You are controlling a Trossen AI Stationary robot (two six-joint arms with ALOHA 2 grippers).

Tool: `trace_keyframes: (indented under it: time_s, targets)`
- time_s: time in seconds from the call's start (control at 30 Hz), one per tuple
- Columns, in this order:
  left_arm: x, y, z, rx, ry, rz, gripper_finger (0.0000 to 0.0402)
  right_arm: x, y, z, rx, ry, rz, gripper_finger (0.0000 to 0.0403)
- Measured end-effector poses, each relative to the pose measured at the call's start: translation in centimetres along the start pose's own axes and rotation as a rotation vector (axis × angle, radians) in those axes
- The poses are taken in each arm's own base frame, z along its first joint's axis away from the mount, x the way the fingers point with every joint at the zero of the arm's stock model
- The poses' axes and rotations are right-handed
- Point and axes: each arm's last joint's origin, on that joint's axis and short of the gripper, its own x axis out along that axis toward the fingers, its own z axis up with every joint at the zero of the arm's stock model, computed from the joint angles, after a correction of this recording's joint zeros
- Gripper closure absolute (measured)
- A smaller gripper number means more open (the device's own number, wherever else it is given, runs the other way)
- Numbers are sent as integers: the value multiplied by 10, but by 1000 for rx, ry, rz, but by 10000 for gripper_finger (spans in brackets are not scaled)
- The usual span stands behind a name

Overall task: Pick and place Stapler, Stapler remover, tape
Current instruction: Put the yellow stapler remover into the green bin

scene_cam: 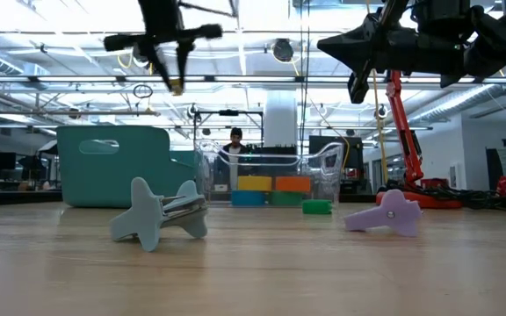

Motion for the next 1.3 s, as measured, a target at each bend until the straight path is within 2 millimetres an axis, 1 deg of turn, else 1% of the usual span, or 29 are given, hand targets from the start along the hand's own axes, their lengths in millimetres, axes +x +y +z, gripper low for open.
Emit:
trace_keyframes:
  time_s: [0.17, 0.33, 0.43, 0.5, 0.63, 0.77, 0.83, 0.97, 1.07, 1.17, 1.3]
  targets:
    - [22, 11, 38, 45, -38, 117, 327, 0, 0, 0, 0, 0, 0, 399]
    - [54, 22, 75, 106, -32, 231, 324, 0, 0, 0, 3, 0, 0, 399]
    - [74, 28, 92, 187, -15, 283, 327, 0, 0, 0, 3, 0, 0, 399]
    - [88, 29, 100, 246, 2, 296, 328, 0, 0, 0, 3, 0, 0, 399]
    - [119, 33, 104, 336, 87, 275, 324, 0, 0, 0, 3, 0, 0, 399]
    - [150, 42, 96, 434, 178, 261, 324, 0, 0, 0, 3, 1, 0, 399]
    - [161, 49, 91, 460, 226, 259, 327, 0, 0, 0, 3, 1, -1, 399]
    - [175, 61, 87, 455, 261, 262, 323, 0, 0, 0, 3, 1, -1, 399]
    - [184, 69, 91, 416, 271, 257, 323, 0, 0, 0, 3, 1, -1, 399]
    - [190, 73, 96, 371, 267, 236, 326, 0, 0, 0, 3, 1, -1, 399]
    - [193, 75, 102, 339, 248, 215, 324, 0, 0, 0, 4, 0, -1, 399]
